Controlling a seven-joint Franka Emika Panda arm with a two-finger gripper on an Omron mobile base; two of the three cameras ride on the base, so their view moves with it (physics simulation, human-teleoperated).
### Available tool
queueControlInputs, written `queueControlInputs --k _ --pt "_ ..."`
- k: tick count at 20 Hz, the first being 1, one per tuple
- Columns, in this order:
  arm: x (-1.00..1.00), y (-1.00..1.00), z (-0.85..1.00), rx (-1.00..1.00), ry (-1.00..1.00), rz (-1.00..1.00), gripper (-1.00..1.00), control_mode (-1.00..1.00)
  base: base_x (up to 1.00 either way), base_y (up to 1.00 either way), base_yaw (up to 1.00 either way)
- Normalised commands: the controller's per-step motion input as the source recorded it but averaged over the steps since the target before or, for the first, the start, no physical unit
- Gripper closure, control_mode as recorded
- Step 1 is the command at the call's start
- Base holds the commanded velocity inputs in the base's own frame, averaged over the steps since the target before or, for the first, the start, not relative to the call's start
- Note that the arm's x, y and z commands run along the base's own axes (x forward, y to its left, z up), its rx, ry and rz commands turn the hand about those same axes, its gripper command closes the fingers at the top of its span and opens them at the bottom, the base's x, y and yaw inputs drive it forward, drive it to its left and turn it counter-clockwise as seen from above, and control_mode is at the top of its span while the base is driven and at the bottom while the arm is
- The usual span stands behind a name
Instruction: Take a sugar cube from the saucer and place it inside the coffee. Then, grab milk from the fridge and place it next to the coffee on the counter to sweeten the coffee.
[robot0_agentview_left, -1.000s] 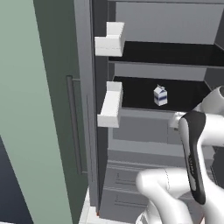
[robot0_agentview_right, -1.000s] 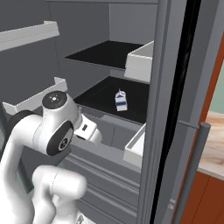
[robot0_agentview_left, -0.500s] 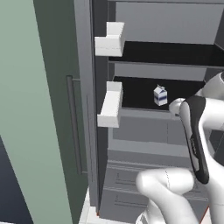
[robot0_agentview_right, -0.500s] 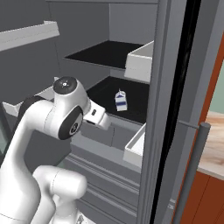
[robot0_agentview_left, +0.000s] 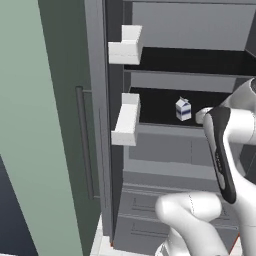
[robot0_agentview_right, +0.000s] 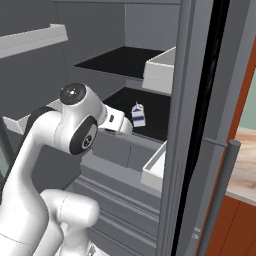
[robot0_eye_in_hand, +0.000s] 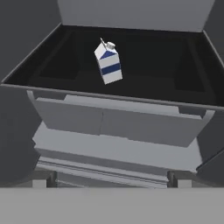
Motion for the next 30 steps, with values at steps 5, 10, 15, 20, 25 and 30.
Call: queueControlInputs --k 5,10,15,20,25,30 --pt "0.48 -0.10 -0.02 -0.07 -0.14 0.00 -1.00 -1.00 0.00 0.00 0.00" --pt "0.67 0.00 0.00 0.00 -0.01 0.00 -1.00 -1.00 0.00 0.00 0.00" --pt "0.43 0.00 0.00 0.00 0.02 0.00 -1.00 -1.00 0.00 0.00 0.00" --pt "0.47 0.00 -0.11 0.01 0.13 0.00 -1.00 -1.00 0.00 0.00 0.00" --pt "0.43 0.00 -0.22 0.00 0.13 0.01 -1.00 -1.00 0.00 0.00 0.00" --pt "0.39 -0.07 -0.21 0.00 0.04 0.01 -1.00 -1.00 0.00 0.00 0.00"
